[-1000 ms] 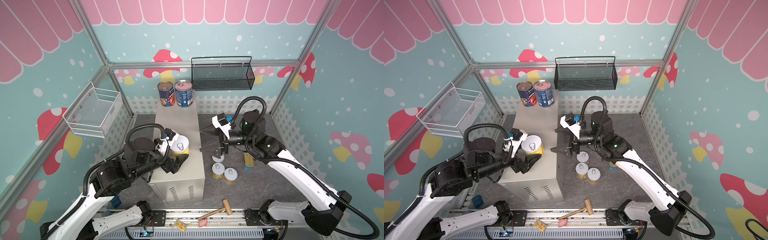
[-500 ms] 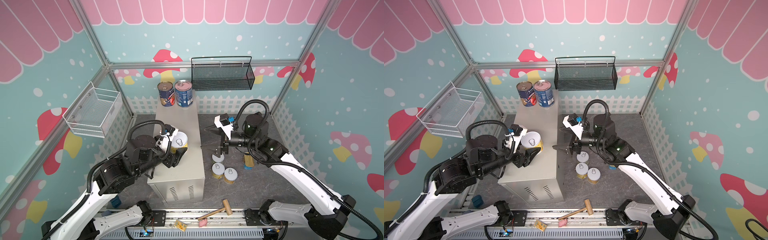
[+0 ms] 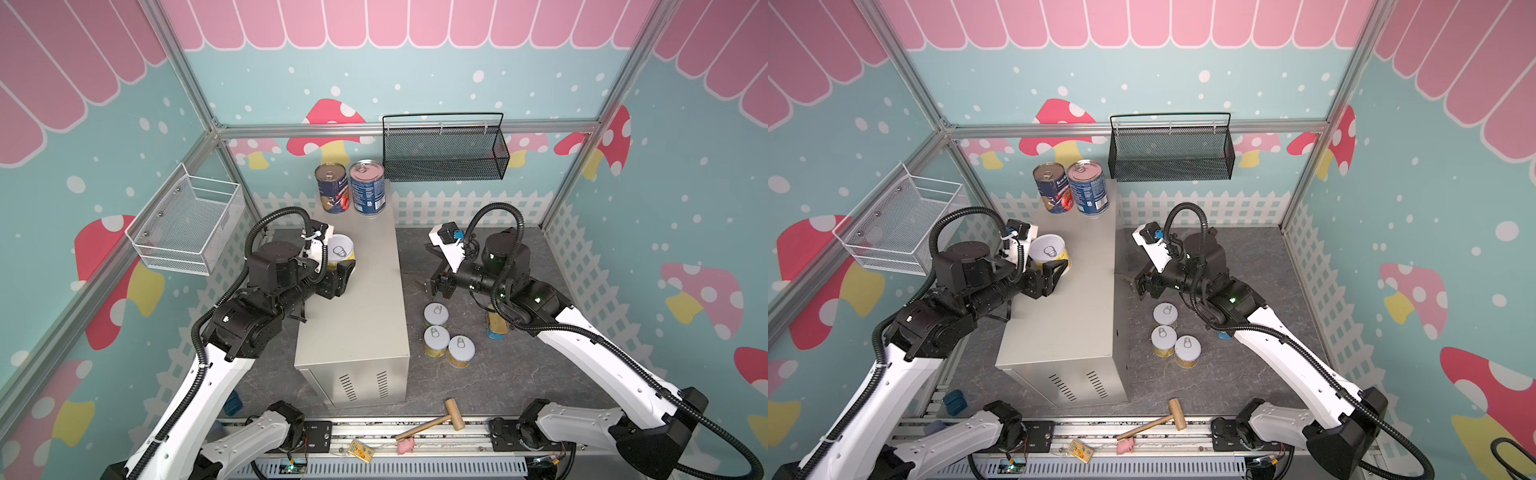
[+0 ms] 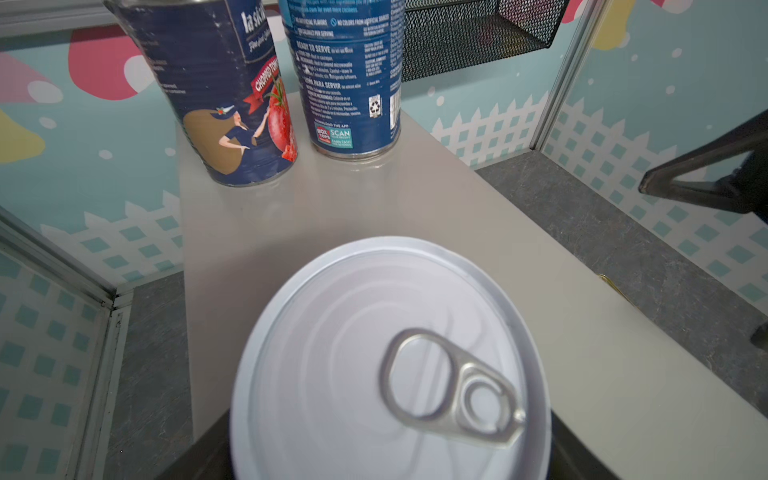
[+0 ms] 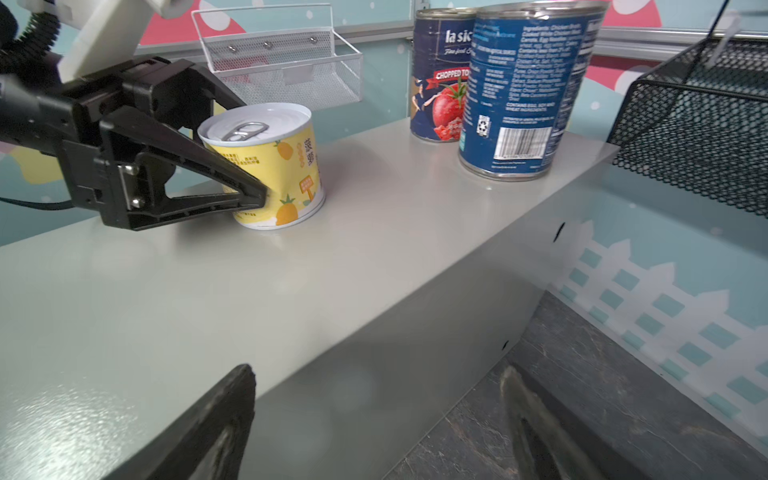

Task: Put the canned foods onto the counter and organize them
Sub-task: 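Bring the held yellow can beside the tomato can while the right gripper moves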

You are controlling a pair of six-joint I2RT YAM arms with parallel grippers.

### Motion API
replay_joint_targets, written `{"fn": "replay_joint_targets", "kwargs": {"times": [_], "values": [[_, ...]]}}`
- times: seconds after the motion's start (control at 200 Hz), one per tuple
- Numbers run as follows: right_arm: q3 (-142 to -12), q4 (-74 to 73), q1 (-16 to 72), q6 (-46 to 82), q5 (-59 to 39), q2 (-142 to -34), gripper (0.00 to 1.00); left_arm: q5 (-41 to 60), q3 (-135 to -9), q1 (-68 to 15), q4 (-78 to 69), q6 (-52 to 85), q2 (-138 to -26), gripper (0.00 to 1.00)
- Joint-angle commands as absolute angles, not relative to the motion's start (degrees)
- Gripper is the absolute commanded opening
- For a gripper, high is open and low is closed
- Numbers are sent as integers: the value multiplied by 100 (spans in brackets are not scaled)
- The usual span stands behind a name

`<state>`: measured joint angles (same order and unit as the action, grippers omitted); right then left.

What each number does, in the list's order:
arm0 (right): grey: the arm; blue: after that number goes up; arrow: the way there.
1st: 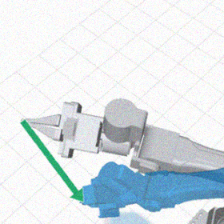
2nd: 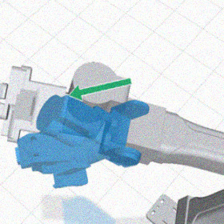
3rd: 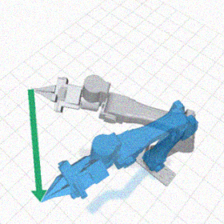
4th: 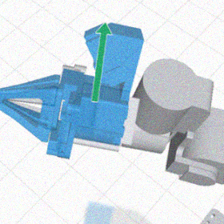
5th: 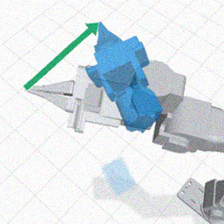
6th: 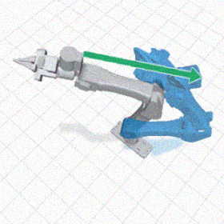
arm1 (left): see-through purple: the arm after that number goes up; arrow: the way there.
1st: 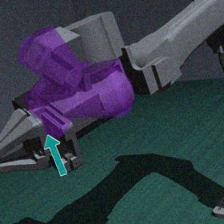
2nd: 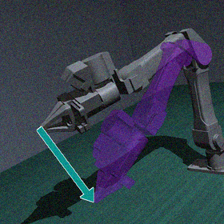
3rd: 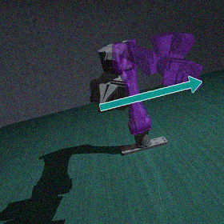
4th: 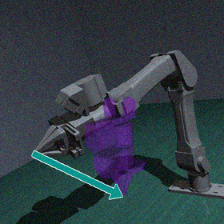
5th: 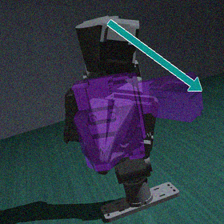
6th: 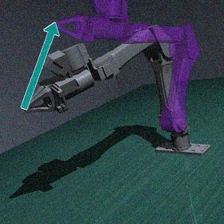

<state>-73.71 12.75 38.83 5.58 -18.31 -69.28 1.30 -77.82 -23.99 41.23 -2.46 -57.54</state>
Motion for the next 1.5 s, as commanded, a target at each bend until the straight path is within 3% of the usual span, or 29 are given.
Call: {"fn": "replay_joint_targets", "kwargs": {"times": [0.0, 0.425, 0.685, 0.946, 1.081, 1.226, 1.496], "values": [[-7680, 1469, 3955, 312, -1342, -7067, 94, 1077, -7661, -1938, 3774, -526, -5866, 76], [-8682, 1914, 4085, 77, -1230, -7740, 96, 1222, -7471, -1459, 3083, -650, -6419, 75], [-8669, 1901, 4113, 65, -1232, -7708, 96, 717, -7244, -1340, 2527, -677, -6674, 74], [-8613, 1823, 4147, 48, -1359, -7620, 96, 963, -7026, -1083, 2180, -655, -6834, 75], [-8671, 1803, 4156, 45, -1402, -7670, 96, 1075, -6957, -1009, 2112, -624, -6829, 80], [-8682, 1759, 4170, 75, -1453, -7735, 96, 1185, -6911, -1011, 2123, -541, -6714, 94], [-8807, 1833, 4211, 75, -1468, -7853, 96, 1054, -6348, -1002, 2074, -598, -6117, 95]]}}
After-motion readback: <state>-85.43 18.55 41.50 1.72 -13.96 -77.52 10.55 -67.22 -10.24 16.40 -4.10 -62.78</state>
